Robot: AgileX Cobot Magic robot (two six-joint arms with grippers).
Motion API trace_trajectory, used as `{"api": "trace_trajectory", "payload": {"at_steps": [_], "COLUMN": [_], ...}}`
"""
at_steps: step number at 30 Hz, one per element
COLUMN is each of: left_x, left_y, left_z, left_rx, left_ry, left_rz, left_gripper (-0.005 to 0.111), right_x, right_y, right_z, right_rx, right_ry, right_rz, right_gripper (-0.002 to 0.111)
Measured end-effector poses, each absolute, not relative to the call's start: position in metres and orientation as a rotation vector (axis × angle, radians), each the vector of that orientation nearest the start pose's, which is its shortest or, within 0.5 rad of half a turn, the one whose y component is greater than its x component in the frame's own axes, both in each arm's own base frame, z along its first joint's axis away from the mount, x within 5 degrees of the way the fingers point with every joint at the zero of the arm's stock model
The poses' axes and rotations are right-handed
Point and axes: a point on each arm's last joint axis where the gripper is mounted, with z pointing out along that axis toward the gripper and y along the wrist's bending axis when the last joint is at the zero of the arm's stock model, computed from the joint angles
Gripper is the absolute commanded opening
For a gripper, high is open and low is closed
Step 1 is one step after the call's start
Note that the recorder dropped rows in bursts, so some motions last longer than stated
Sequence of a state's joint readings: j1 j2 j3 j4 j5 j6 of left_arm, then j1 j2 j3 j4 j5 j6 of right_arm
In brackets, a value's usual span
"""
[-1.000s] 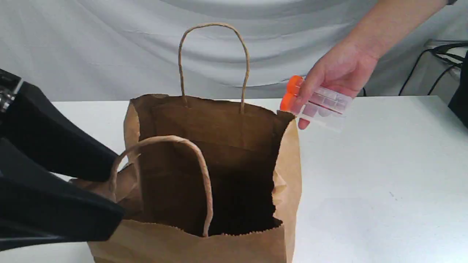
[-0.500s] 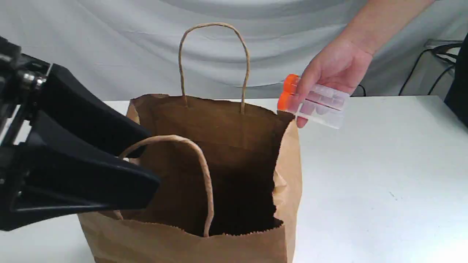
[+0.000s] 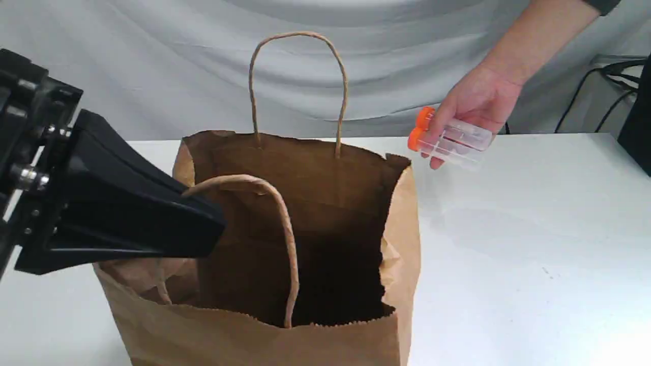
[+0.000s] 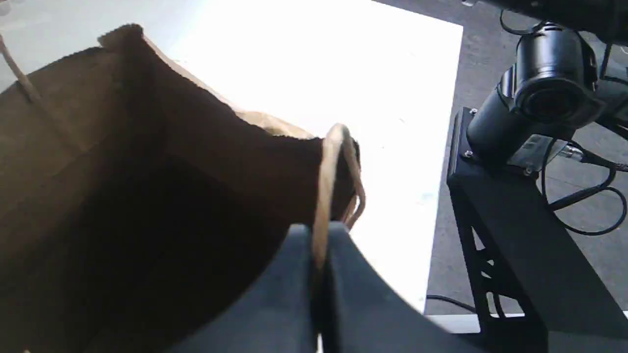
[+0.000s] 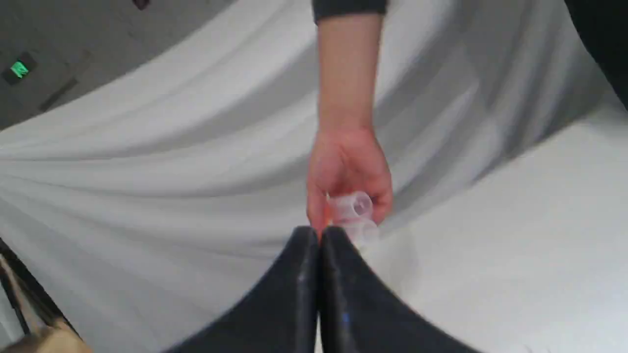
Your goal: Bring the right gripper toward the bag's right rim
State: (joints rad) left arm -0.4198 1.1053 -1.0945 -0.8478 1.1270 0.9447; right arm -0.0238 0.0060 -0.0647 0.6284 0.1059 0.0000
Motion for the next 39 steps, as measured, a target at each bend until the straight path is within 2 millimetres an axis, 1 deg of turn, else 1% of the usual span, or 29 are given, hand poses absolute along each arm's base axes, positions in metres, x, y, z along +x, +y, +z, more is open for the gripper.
{"api": "trace_trajectory", "payload": {"at_steps": [3,6,8,9,11,12,13,15,17,18,19,20,22,23,27,29,31,33,36,37,39], "left_x": [0.157,0.157,0.157,0.157,0.157,0.157,0.157,0.157,0.157,0.157,0.157,0.157,0.157,0.157,0.157,0.157,0.157,0.156,0.156,0.156,0.156], "left_y": [-0.137,-0.137,-0.137,-0.137,-0.137,-0.137,-0.137,-0.137,-0.137,-0.137,-0.137,-0.137,-0.138,-0.138,-0.138,-0.138,-0.138,-0.138,-0.138,-0.138,-0.138], "left_z": [0.382,0.382,0.383,0.383,0.383,0.383,0.383,0.383,0.383,0.383,0.383,0.383,0.383,0.383,0.383,0.383,0.383,0.383,0.383,0.383,0.383], "left_rx": [1.299,1.299,1.299,1.300,1.304,1.310,1.315,1.320,1.324,1.328,1.332,1.333,1.333,1.333,1.328,1.327,1.329,1.327,1.327,1.327,1.327], "left_ry": [1.911,1.911,1.911,1.909,1.905,1.900,1.895,1.891,1.887,1.882,1.879,1.878,1.877,1.874,1.872,1.871,1.870,1.869,1.869,1.869,1.869], "left_rz": [-0.862,-0.862,-0.863,-0.862,-0.860,-0.856,-0.853,-0.850,-0.848,-0.845,-0.843,-0.842,-0.844,-0.845,-0.852,-0.854,-0.853,-0.855,-0.855,-0.855,-0.855], "left_gripper": [0.000,0.000,0.000,0.000,0.000,0.000,0.000,0.000,0.000,0.000,0.000,0.000,0.000,0.000,0.000,0.000,0.000,0.000,0.000,0.000,0.000], "right_x": [0.044,0.038,0.042,0.045,0.056,0.061,0.070,0.086,0.105,0.111,0.123,0.129,0.146,0.157,0.194,0.217,0.230,0.243,0.257,0.262,0.267], "right_y": [0.006,0.009,0.011,0.012,0.016,0.017,0.019,0.022,0.027,0.030,0.034,0.037,0.044,0.048,0.057,0.060,0.063,0.070,0.084,0.091,0.102], "right_z": [0.267,0.317,0.349,0.362,0.392,0.404,0.420,0.441,0.457,0.467,0.472,0.479,0.487,0.490,0.487,0.479,0.472,0.462,0.447,0.442,0.434], "right_rx": [0.330,0.218,0.146,0.116,0.038,0.008,-0.034,-0.100,-0.172,-0.205,-0.250,-0.283,-0.349,-0.388,-0.465,-0.508,-0.539,-0.585,-0.656,-0.685,-0.743], "right_ry": [1.392,1.369,1.404,1.423,1.475,1.497,1.530,1.585,1.661,1.675,1.721,1.734,1.777,1.800,1.881,1.932,1.962,1.993,2.029,2.041,2.051], "right_rz": [0.473,0.400,0.359,0.343,0.308,0.297,0.286,0.278,0.311,0.330,0.372,0.402,0.487,0.546,0.706,0.744,0.764,0.788,0.832,0.850,0.873], "right_gripper": [0.000,0.000,0.000,0.000,0.000,0.000,0.000,0.000,0.000,0.000,0.000,0.000,0.000,0.000,0.000,0.000,0.000,0.005,0.022,0.032,0.045]}}
